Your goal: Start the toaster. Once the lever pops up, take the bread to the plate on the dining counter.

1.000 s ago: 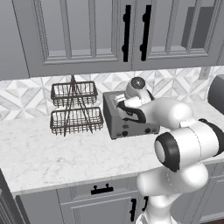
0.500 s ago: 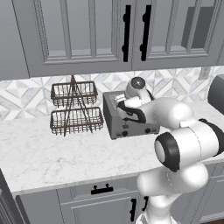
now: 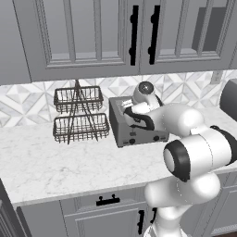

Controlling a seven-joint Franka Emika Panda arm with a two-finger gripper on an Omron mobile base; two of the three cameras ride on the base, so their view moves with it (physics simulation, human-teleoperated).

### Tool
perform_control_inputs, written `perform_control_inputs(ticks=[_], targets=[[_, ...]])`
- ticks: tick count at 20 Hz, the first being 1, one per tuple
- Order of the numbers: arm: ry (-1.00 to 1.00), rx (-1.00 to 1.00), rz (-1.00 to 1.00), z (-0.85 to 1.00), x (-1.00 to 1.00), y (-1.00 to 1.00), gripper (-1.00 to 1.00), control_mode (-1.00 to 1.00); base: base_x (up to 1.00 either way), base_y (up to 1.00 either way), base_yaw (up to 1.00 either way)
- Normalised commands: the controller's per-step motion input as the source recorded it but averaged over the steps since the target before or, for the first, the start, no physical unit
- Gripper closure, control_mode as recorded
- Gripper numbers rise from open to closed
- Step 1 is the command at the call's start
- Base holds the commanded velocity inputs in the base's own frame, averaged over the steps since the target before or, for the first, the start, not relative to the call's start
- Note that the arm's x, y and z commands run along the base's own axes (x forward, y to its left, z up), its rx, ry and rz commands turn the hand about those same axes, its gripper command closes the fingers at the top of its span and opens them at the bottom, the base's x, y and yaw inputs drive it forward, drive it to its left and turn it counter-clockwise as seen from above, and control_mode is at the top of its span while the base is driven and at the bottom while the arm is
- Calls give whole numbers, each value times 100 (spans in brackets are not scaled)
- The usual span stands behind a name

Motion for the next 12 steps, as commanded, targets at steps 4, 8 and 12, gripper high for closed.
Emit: perform_control_inputs(ticks=[4, 8, 12], targets=[[0, 0, 0, 0, 0, 0, -100, -100, 0, 0, 0], [0, 0, 0, 0, 0, 0, -100, -100, 0, 0, 0], [0, 0, 0, 0, 0, 0, -100, -100, 0, 0, 0]])
